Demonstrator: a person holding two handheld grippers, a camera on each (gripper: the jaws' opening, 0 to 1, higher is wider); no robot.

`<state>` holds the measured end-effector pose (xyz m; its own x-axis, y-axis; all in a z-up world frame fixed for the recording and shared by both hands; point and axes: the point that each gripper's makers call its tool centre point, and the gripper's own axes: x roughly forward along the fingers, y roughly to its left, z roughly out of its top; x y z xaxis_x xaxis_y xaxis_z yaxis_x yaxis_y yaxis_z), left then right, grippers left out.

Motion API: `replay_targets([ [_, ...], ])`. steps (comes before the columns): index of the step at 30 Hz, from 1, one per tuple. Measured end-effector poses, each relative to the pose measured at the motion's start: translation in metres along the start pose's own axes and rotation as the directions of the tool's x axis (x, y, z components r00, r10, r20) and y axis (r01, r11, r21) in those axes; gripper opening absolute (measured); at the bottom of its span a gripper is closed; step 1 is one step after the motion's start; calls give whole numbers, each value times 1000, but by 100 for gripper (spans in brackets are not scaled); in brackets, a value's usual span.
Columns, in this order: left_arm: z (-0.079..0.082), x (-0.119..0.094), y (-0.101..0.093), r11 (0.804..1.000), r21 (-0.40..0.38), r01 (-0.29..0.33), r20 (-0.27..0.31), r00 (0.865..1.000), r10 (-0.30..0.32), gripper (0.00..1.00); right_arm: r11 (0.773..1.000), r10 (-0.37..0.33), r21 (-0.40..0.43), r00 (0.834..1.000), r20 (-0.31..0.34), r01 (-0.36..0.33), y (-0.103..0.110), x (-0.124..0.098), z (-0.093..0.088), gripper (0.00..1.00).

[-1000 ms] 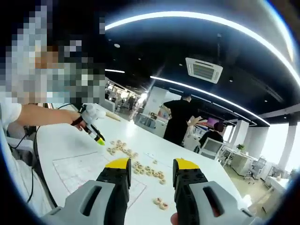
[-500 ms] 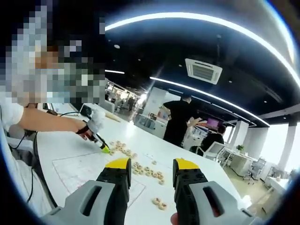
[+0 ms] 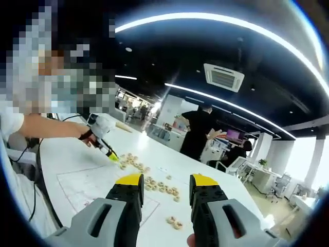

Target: Pick up the chess pieces one by one and place each piece onto its starting position on the chessboard, setting the pieces on their correct points until all the chess pieces are arranged in the starting layout

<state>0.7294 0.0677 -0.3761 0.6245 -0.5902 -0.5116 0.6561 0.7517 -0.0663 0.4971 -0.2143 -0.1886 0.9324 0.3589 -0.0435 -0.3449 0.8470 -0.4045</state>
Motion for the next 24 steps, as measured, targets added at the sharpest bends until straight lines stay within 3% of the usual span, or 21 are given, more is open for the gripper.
replay_targets([
  [11,-24,-29,-8,999,2,34,-54,998,-33,19,1000,7,-7,1000,-16,-8,5,3,-3,36],
  [20,-47,-21,-27,996,9,84,-90,992,-83,20,1000,5,-10,1000,-14,-5,6,0,-3,36],
  [24,-51,-17,-25,997,8,77,-105,992,-76,20,1000,-5,-7,1000,-18,5,2,0,-4,36],
])
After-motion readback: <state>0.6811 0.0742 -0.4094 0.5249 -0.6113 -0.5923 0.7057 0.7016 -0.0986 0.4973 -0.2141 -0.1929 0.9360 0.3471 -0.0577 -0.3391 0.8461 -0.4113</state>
